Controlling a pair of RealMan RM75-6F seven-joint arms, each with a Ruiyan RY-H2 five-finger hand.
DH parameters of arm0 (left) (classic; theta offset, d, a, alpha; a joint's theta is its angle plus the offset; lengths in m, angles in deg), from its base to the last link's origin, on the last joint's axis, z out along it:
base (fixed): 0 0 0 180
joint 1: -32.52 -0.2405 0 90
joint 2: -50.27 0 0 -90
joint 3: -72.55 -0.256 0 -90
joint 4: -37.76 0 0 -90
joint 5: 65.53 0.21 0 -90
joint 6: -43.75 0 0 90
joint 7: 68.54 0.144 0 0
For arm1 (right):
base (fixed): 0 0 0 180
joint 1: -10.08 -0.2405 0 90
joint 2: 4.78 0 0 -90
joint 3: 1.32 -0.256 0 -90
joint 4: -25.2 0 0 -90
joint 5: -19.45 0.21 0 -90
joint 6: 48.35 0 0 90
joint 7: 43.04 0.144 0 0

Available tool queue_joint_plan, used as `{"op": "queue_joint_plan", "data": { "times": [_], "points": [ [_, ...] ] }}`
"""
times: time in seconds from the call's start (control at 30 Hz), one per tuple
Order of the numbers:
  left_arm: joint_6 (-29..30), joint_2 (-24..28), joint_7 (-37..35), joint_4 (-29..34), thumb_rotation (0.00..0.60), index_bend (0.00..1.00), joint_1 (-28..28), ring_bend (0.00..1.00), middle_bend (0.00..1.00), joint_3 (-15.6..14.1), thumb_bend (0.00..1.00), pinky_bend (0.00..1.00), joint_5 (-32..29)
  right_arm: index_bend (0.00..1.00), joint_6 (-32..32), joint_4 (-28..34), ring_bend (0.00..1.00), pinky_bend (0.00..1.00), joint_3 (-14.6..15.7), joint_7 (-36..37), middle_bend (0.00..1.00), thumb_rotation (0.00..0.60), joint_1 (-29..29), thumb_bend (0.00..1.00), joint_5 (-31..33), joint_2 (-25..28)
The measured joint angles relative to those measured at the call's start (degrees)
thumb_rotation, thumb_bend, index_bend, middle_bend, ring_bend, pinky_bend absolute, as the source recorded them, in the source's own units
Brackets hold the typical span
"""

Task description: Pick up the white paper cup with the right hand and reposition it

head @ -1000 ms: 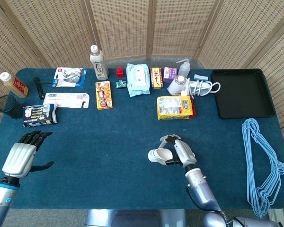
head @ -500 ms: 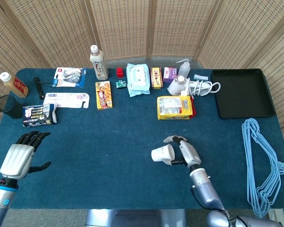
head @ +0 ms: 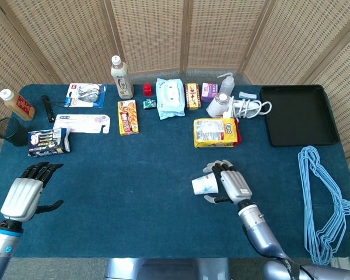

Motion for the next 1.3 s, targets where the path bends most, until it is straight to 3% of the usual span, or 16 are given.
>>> {"op": "queue_joint_plan", "data": {
  "times": [0.4,0.8,1.3],
  "points": [
    [-0.1,0.3,-1.1,-1.1,0.469,0.16,-0.3,0.17,0.25,-0.2,0.14,0.18,-0.3,0.31,-1.4,-2.9,0.12,0.04,0.6,-9.7,0.2,0.544,-4.2,0.23,0.9,-2.3],
    [-0.4,0.0,-2.1,-2.3,0.47,0.16,-0.4,0.17,0.25,-0.3,0.14,0.18,-0.4,0.32,1.5,-5.7,0.12,0.04,2.5,-21.4,0.21,0.542,-6.2,0.23,3.1,-6.3],
    [-0.7,-0.4,-3.1,-3.5,0.468,0.16,-0.6,0.17,0.25,-0.4,0.14,0.18,-0.8,0.37,4.1,-8.1,0.12,0.04,3.5,-28.0,0.22,0.546,-7.2,0.23,4.5,-9.5]
  ]
}}
